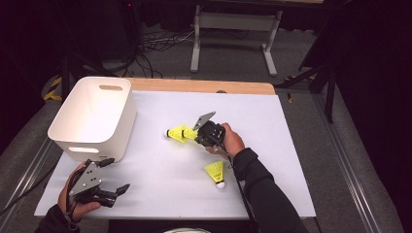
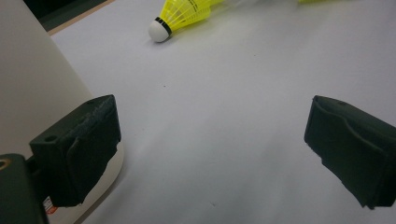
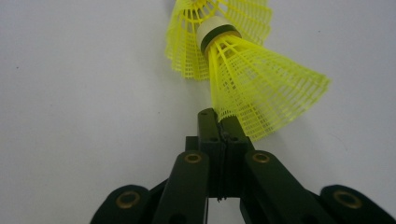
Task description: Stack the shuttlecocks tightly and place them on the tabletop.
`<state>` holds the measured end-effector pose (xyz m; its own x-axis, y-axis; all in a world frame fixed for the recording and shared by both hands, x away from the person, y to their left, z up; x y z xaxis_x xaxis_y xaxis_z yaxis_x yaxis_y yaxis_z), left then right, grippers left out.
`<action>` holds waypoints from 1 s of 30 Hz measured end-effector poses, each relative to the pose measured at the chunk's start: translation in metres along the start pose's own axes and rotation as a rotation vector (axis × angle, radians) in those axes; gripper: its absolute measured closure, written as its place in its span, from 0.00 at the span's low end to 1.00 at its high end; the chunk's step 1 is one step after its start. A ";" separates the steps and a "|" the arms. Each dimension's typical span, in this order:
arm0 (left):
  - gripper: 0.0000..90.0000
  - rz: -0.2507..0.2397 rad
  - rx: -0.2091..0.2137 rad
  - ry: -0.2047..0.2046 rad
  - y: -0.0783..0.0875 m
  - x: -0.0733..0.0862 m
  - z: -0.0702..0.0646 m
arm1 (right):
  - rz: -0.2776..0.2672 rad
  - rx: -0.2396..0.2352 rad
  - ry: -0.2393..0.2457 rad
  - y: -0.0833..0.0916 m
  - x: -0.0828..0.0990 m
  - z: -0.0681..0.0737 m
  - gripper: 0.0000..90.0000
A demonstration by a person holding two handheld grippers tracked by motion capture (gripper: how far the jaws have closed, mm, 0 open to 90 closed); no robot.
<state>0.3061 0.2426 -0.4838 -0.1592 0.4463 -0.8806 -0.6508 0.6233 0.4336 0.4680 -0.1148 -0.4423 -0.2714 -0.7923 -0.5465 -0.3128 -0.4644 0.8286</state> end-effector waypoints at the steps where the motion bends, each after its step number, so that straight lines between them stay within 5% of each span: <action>1: 0.05 -0.001 0.001 0.001 0.000 0.000 0.000 | 0.000 -0.006 -0.003 -0.001 -0.001 0.000 1.00; 30: 0.05 -0.007 0.019 -0.004 0.001 -0.001 -0.001 | 0.003 -0.023 0.043 -0.012 -0.020 0.012 0.99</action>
<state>0.3049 0.2421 -0.4830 -0.1515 0.4447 -0.8828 -0.6375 0.6386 0.4311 0.4665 -0.0889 -0.4426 -0.2327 -0.8099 -0.5384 -0.2907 -0.4704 0.8332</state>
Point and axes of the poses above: each handheld gripper's, and its own axes: y roughly backward along the jaws, x roughly out of its underside, z roughly to its left, the point moved 1 cm from there along -y, roughly forward along the jaws, and after that the axes turned 4 degrees about -x, right-handed, at the moved point
